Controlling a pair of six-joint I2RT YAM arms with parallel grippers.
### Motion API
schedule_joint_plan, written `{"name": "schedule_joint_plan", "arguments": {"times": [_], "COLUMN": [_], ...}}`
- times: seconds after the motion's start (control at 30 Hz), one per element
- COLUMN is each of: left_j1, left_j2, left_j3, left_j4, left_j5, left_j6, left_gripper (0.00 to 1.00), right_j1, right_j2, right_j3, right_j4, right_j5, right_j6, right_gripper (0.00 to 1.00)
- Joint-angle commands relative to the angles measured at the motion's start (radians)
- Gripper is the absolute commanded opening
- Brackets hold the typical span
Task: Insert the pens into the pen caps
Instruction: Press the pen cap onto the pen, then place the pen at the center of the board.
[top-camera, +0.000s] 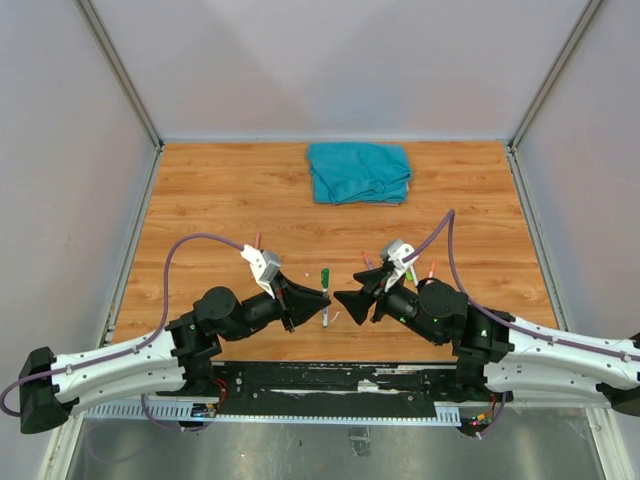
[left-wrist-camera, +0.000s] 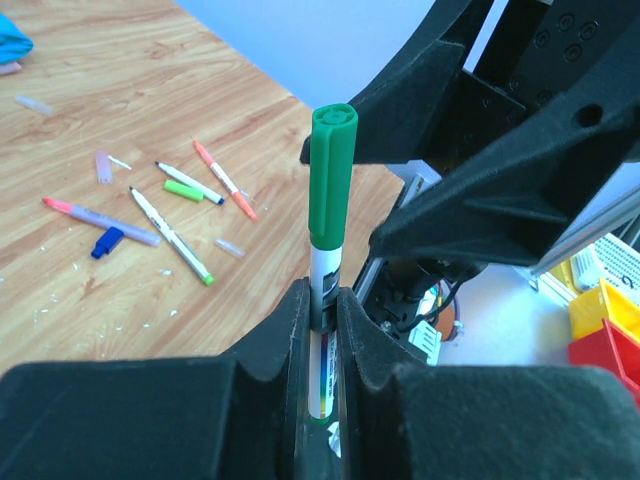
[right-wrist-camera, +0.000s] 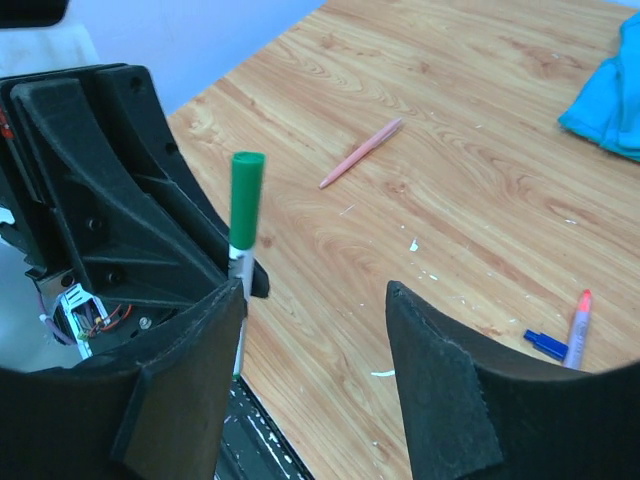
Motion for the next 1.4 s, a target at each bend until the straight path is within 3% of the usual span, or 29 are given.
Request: {"name": "schedule_joint_plan", "arguments": {"times": [0.0,0.33,0.73,0.9,1.03,1.2,1.37], "left_j1": [0.004,0.003,0.004,0.004,0.004,0.015,0.125], "left_j2": [-0.044,-0.103,-0.108,-0.053,0.037,0.163,0.339], "left_j3": [0.016,0.062,0.109,0.160,0.228,0.302,0.390], "left_j4": [-0.032,-0.142,-0.215,-0.298,-0.400,-0.490,-0.584], "left_j5": [-0.022,0.008,0.011,-0.182,-0.363,-0.495,-0.448], "left_j6": [0.096,0.318,0.391,0.314,0.243,0.169,0.095], "left_gripper": [0.00,0.00,0.00,0.01,0.00,0.01,0.00], "right_j1": [-0.030,-0.049,-0.049,-0.062,-0.172,-0.409,-0.613], "right_j2": [-0.083,-0.243,-0.350,-0.275,-0.089,0.023,0.008], "right_j3": [-0.028,-0.078,-0.138,-0.098,0.000,0.031,-0.029], "right_j4": [-0.039,-0.054,-0.031,-0.092,-0.182,-0.193,-0.194], "right_j5": [0.039,-0.050,-0.096,0.042,-0.056,-0.284,-0.414], "right_j6": [-0.021,-0.172,-0.332,-0.300,-0.252,-0.135,-0.024], "right_gripper": [0.60,0.68,0.74,0.78,0.78,0.78,0.79]}}
